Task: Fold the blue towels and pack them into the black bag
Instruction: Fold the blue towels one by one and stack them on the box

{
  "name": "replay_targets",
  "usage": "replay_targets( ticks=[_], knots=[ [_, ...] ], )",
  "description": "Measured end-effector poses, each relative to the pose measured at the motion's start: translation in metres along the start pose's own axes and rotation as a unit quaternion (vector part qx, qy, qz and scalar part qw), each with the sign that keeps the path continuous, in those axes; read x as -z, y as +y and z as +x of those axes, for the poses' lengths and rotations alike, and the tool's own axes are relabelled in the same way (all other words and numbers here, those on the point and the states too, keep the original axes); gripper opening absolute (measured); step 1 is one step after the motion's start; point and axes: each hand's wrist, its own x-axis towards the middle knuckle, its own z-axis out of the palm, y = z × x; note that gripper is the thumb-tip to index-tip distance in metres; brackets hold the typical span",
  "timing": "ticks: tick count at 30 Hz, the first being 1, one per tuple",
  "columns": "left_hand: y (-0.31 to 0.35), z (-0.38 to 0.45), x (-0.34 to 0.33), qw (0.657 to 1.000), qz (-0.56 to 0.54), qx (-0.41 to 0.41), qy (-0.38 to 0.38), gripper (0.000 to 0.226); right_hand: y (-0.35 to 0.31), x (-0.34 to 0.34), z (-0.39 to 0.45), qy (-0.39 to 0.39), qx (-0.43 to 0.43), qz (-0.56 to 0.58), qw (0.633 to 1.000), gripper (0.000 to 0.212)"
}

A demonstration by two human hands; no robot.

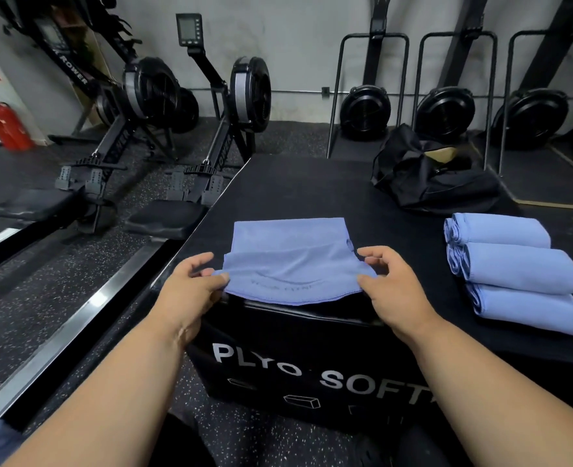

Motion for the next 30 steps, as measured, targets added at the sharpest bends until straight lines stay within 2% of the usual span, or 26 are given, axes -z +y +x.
replay_targets(
  ticks=[4, 9, 12, 16, 19, 23, 26, 30],
  knots=[
    [0.030, -0.042, 0.001, 0.998, -0.044, -0.034, -0.020, 0.053, -0.023, 0.020, -0.038, -0.016, 0.041, 0.023, 0.999, 0.038],
    [0.080, -0.085, 0.003, 0.990, -0.091, -0.066, -0.087, 0.040, -0.079, 0.048, -0.072, -0.009, 0.055, 0.145, 0.988, 0.027],
    [0.107, -0.105, 0.005, 0.986, -0.121, -0.080, -0.085, 0.035, -0.112, 0.063, -0.082, 0.002, 0.074, 0.175, 0.982, 0.025],
    [0.123, -0.124, 0.012, 0.984, -0.137, -0.095, -0.059, 0.040, -0.137, 0.073, -0.088, 0.020, 0.066, 0.164, 0.984, 0.028],
    [0.126, -0.136, 0.022, 0.984, -0.141, -0.095, -0.046, 0.042, -0.139, 0.073, -0.092, 0.002, 0.038, 0.118, 0.992, 0.029],
    [0.128, -0.144, 0.033, 0.987, -0.107, -0.111, -0.041, 0.044, -0.151, 0.072, -0.095, 0.017, 0.037, 0.092, 0.995, 0.032],
    [0.122, -0.146, 0.041, 0.991, -0.033, -0.116, -0.061, 0.052, -0.151, 0.068, -0.101, -0.008, 0.017, 0.060, 0.998, 0.037],
    [0.102, -0.147, 0.049, 0.989, 0.057, -0.129, -0.054, 0.066, -0.142, 0.068, -0.107, -0.004, 0.007, 0.062, 0.998, 0.035]
  ],
)
